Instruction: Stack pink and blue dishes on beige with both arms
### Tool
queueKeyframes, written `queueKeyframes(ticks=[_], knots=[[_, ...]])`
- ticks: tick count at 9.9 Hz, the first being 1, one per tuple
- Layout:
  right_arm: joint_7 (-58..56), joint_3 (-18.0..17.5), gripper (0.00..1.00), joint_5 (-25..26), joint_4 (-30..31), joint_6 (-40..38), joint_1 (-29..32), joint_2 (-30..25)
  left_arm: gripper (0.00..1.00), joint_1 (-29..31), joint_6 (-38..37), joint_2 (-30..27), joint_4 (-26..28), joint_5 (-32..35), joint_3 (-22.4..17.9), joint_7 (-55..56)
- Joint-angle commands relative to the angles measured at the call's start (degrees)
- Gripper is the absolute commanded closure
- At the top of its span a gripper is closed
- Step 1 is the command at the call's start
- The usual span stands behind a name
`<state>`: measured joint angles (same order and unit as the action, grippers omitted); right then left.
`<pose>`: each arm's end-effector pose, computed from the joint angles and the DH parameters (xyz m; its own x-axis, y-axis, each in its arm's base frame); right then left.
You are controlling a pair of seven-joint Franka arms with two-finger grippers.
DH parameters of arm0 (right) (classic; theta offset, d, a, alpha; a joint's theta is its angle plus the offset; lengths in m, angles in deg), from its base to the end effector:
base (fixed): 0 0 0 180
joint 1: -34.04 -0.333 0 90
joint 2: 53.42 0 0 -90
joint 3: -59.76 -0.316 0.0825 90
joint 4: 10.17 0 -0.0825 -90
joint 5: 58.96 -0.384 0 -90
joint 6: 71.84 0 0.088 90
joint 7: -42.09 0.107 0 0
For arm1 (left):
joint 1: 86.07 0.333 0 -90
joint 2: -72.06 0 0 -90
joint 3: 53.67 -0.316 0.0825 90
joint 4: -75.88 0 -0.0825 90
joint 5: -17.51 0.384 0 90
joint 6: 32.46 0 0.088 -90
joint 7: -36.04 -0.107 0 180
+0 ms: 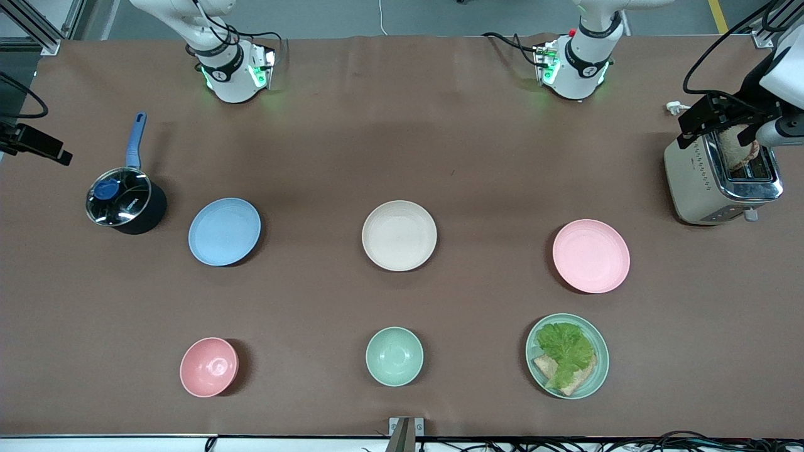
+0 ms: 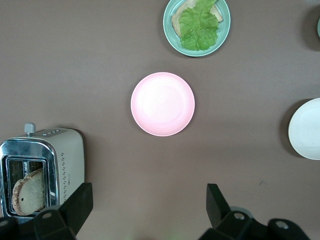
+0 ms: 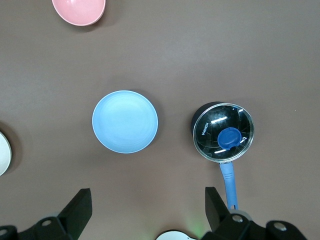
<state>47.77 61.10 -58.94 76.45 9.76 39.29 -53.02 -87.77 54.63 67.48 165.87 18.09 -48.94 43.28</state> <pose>0.5378 -0.0621 0.6359 0.9727 -0.2121 -0.0939 -0.2121 -0.9772 0.0099 0.5210 -0.0596 0.6630 0.9994 0.0148 0.0309 0.0152 -0.9998 -0.0129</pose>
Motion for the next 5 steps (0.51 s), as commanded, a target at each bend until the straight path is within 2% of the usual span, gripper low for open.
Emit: queueKeyframes(ticks=[1, 4, 5], knots=[[0.6, -0.5, 0.00, -0.8, 1.0, 0.4, 0.6, -0.8, 0.00, 0.1, -1.2, 1.2, -0.2, 0.3, 0.0, -0.2], [-0.6, -0.5, 0.00, -1.0, 0.7, 0.3, 0.3, -0.6, 0.00, 0.9, -1.1, 5.3, -0.2, 0.7, -0.4, -5.5], [-2.2, -0.4, 0.00, -2.2, 1.0, 0.3, 0.3, -0.5, 0.00, 4.1, -0.5, 8.5, 0.1, -0.5, -0.3, -9.5]])
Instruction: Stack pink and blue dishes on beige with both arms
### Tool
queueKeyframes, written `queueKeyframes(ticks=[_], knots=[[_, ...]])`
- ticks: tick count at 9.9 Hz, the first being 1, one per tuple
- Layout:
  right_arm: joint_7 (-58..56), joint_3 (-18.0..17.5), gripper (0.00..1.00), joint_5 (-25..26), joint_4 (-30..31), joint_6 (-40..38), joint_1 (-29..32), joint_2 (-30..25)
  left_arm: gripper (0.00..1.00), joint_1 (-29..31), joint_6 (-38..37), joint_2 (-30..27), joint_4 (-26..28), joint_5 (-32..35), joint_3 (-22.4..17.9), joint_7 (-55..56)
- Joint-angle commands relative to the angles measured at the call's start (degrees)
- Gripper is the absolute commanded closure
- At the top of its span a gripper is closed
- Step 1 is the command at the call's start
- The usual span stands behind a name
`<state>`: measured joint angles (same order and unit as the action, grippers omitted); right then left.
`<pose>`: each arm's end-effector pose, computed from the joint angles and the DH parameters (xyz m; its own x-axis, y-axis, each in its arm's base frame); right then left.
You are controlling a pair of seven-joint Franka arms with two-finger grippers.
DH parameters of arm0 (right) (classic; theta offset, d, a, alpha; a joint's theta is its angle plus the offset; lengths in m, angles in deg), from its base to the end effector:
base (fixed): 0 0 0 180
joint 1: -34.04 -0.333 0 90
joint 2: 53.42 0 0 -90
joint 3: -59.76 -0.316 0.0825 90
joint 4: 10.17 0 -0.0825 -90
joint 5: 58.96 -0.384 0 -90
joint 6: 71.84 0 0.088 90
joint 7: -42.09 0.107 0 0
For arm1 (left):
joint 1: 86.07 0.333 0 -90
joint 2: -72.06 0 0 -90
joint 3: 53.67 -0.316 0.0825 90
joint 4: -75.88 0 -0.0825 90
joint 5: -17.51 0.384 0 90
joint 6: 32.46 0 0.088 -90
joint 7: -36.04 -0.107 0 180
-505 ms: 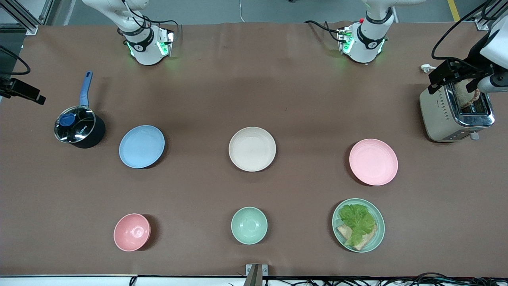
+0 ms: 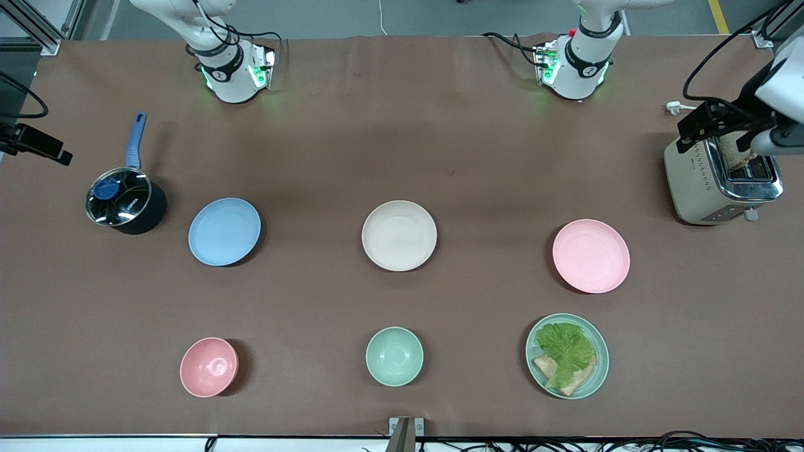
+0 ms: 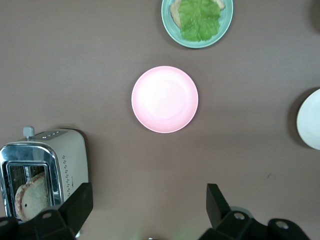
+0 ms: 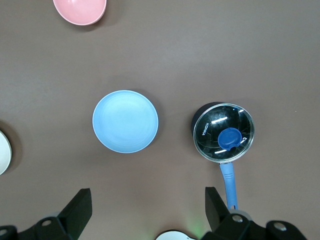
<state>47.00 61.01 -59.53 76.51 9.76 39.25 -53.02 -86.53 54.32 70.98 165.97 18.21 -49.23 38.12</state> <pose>0.5381 -0.0597 0.6355 0.9761 -0.1952 -0.0960 -0.1963 -0.9806 -0.0016 0.5409 -0.0454 0.6293 0.9981 -0.0484 -0.0384 -0.0490 -0.9987 -0.0151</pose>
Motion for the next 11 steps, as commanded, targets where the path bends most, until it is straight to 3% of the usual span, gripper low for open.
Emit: queueKeyframes(ticks=[1, 5, 7, 10, 11], knots=[[-3.0, -0.3, 0.00, -3.7, 2.4, 1.9, 0.6, 0.7, 0.00, 4.5, 2.7, 8.0, 0.8, -2.0, -0.1, -8.5], [-15.2, -0.1, 0.00, -5.0, 22.6, 25.8, 1.1, 2.4, 0.00, 11.2, 21.2, 15.7, 12.9, -4.2, 0.0, -19.0], [-23.9, 0.0, 0.00, -8.3, 29.4, 36.2, 3.1, 6.2, 0.02, 13.2, 24.5, 21.4, 14.5, -9.5, 0.1, -21.6], [-36.5, 0.1, 0.00, -16.8, 36.0, 48.8, 5.3, 12.1, 0.22, 15.3, 28.5, 29.3, 13.8, -14.4, 0.3, -31.4], [-39.1, 0.1, 0.00, -19.4, 37.2, 52.2, 5.3, 14.0, 0.25, 15.3, 30.3, 31.2, 13.7, -15.5, 0.3, -31.8]])
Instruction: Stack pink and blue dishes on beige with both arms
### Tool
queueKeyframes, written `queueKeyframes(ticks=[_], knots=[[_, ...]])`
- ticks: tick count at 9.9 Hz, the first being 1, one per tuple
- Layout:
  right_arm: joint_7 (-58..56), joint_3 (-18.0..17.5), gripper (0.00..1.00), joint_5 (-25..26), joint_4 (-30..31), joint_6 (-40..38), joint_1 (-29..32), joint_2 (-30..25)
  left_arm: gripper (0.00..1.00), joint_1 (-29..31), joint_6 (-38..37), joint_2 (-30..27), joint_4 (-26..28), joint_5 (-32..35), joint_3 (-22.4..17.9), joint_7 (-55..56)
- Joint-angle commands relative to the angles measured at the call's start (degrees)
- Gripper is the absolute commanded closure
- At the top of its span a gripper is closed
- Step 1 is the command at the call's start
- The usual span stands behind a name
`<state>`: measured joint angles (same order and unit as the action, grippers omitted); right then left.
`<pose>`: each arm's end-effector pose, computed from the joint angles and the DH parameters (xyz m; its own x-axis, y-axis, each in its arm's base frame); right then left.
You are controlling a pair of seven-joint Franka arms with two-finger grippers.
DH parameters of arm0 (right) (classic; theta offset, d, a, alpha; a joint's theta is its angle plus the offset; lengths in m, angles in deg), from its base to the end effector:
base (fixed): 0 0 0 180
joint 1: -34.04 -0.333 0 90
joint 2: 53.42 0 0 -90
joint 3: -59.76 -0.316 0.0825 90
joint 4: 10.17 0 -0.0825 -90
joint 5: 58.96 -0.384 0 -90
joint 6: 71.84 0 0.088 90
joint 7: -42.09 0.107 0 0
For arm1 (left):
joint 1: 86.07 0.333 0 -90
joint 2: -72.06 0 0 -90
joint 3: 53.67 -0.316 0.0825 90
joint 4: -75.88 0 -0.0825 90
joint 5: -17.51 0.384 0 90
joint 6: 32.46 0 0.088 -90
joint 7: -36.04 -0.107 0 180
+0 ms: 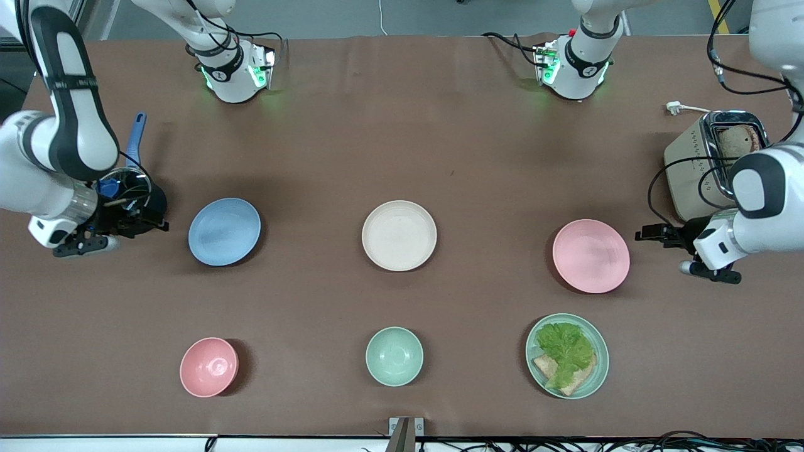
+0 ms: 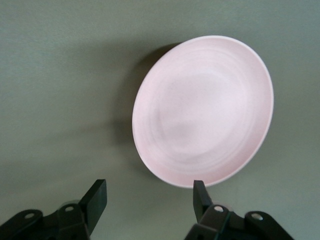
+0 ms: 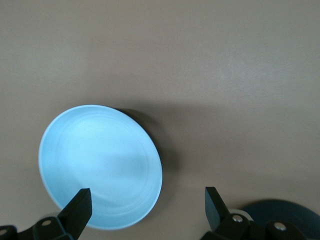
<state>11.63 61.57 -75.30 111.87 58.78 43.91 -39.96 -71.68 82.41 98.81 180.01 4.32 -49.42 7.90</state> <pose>0.5508 -0.1068 0.2916 0.9913 0.1315 0.0084 0.1302 -0.9678 -0.2156 0.6089 0.0976 0.2644 0.9661 -0.2059 -0.1556 -0.1488 -0.9371 0.3158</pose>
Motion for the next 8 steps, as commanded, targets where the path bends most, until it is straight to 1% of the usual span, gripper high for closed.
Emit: queueKeyframes(ticks=[1, 2, 3, 4, 5, 6, 7, 8], knots=[[-6.3, -0.6, 0.00, -5.0, 3.3, 6.8, 0.5, 2.3, 0.28, 0.4, 3.9, 5.0, -0.4, -1.7, 0.5, -1.8], [-8.5, -0.6, 0.00, -6.8, 4.0, 9.4, 0.5, 3.8, 0.29, 0.4, 5.7, 6.2, -0.5, -1.7, 0.5, -1.9], [-10.3, -0.6, 0.00, -9.8, 4.5, 10.5, 0.4, 5.2, 0.33, 0.4, 6.5, 7.4, -1.0, -1.7, 0.5, -1.9], [-12.2, -0.6, 0.04, -12.9, 4.8, 10.6, 0.2, 6.4, 0.38, 0.4, 6.5, 8.7, -2.0, -1.8, 0.5, -1.9], [-14.7, -0.6, 0.10, -15.1, 5.0, 11.1, 0.2, 7.4, 0.44, 0.3, 6.5, 9.9, -3.1, -1.8, 0.5, -1.8], [-16.3, -0.6, 0.15, -16.2, 5.1, 12.2, 0.2, 8.2, 0.50, 0.2, 6.5, 10.6, -3.8, -1.9, 0.5, -1.8], [-16.5, -0.6, 0.19, -16.5, 5.5, 12.7, 0.2, 8.9, 0.58, 0.0, 6.5, 11.0, -3.9, -1.9, 0.5, -1.8], [-16.6, -0.6, 0.25, -16.7, 5.6, 12.9, 0.1, 9.1, 0.63, 0.1, 6.8, 11.4, -3.9, -1.9, 0.5, -1.8]])
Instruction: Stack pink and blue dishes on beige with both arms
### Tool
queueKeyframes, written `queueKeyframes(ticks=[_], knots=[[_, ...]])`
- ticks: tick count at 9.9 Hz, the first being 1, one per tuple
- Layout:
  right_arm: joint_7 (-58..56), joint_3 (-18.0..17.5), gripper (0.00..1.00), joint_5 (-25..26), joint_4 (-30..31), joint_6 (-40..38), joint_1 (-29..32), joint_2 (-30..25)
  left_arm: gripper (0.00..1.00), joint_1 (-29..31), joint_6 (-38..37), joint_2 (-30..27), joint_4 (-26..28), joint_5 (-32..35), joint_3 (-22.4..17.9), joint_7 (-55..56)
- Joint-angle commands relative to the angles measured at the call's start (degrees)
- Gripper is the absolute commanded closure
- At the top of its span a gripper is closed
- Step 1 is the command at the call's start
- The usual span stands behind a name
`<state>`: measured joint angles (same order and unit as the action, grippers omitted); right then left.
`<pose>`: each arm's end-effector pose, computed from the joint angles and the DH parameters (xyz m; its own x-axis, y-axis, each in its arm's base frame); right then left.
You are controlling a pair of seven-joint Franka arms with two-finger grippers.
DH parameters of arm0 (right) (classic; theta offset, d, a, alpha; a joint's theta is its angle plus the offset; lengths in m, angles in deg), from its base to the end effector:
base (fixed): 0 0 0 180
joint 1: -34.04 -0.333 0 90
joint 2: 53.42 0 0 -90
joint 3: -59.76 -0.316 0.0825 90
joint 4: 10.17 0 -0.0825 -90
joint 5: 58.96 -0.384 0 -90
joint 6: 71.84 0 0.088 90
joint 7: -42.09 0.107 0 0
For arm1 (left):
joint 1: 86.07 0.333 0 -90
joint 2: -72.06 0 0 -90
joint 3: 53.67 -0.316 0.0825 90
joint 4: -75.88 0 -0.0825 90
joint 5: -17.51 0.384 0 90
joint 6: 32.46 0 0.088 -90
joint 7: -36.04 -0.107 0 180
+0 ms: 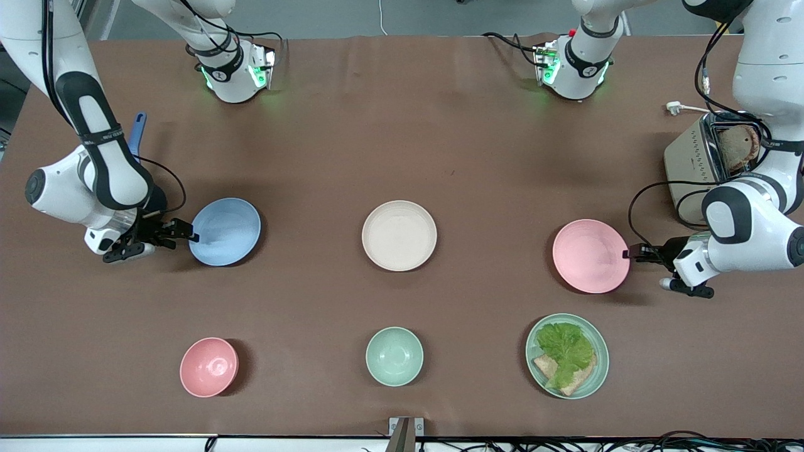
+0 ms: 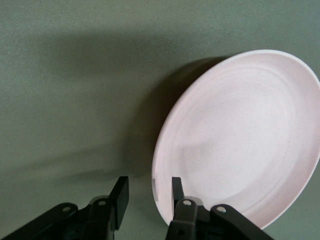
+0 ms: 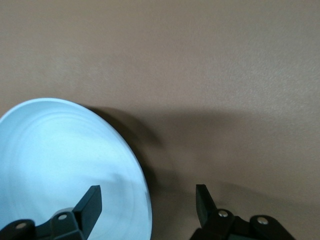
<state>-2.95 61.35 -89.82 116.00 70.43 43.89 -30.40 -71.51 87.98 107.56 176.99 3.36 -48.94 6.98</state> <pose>0.5298 -0.1098 0.1870 0.9899 0.1297 0.0569 0.1409 -0.9429 -0.3017 0.6228 0.0992 0.1954 0.9692 -0.1938 -0.1520 -0.1350 -0.9343 0.3298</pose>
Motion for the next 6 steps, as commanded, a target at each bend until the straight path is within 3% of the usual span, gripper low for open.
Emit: queueKeyframes(ticks=[1, 5, 6], knots=[[-1.9, -0.4, 0.29, -2.2, 1.7, 1.3, 0.0, -0.4, 0.64, -0.1, 1.3, 2.8, -0.8, -1.0, 0.1, -0.9], [-2.2, -0.6, 0.45, -3.2, 1.9, 1.2, 0.0, 1.0, 0.87, -0.6, 1.3, 2.8, -0.9, -2.3, 0.1, -0.8], [-2.4, -0.6, 0.63, -3.2, 1.9, 0.7, -0.1, 1.1, 0.95, -0.7, 1.3, 2.9, -0.9, -2.6, 0.1, -0.6]])
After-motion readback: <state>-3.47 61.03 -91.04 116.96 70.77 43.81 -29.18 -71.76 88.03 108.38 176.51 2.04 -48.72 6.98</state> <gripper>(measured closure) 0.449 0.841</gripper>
